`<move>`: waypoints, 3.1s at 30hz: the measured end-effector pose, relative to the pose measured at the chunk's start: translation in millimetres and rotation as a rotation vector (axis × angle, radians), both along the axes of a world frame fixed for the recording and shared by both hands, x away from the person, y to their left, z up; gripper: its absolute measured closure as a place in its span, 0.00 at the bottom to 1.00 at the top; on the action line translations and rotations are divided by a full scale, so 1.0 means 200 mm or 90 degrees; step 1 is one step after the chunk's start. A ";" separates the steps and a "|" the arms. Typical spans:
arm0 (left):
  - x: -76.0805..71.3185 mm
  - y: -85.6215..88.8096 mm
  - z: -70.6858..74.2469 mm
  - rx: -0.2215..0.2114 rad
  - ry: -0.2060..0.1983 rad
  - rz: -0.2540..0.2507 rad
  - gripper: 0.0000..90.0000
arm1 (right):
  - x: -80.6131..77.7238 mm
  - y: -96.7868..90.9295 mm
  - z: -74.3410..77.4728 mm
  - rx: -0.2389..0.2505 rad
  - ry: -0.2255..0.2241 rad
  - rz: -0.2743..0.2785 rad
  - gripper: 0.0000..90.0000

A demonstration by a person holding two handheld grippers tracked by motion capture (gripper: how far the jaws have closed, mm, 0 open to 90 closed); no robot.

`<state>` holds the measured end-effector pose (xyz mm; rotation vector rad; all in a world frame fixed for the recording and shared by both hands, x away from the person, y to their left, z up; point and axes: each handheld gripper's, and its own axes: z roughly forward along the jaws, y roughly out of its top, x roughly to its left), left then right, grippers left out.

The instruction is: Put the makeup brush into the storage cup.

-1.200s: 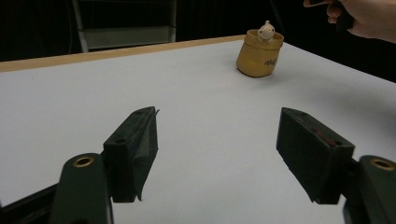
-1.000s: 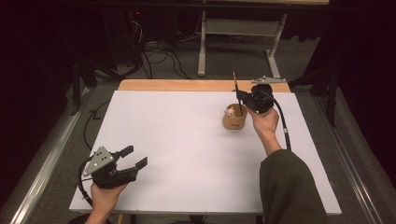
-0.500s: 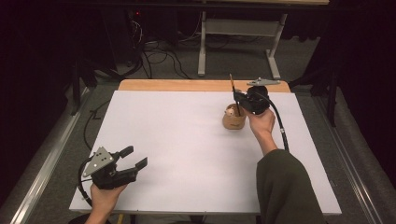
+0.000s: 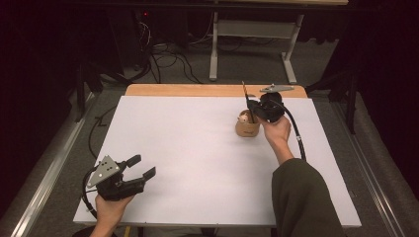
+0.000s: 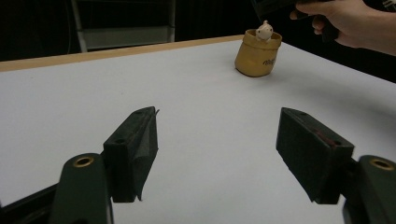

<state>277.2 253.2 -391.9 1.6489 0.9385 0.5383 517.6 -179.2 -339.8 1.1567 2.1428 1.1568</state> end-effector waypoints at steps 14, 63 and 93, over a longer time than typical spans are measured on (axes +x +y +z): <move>0.00 0.00 0.00 0.001 -0.003 0.001 0.33 | 0.00 0.01 -0.03 -0.011 0.018 0.004 0.94; 0.01 0.00 0.00 0.001 -0.001 0.001 0.33 | -0.19 -0.08 0.12 0.025 0.014 0.020 0.54; 0.01 -0.01 0.00 0.001 0.003 -0.003 0.33 | -0.39 -0.16 0.16 0.056 -0.008 0.054 0.46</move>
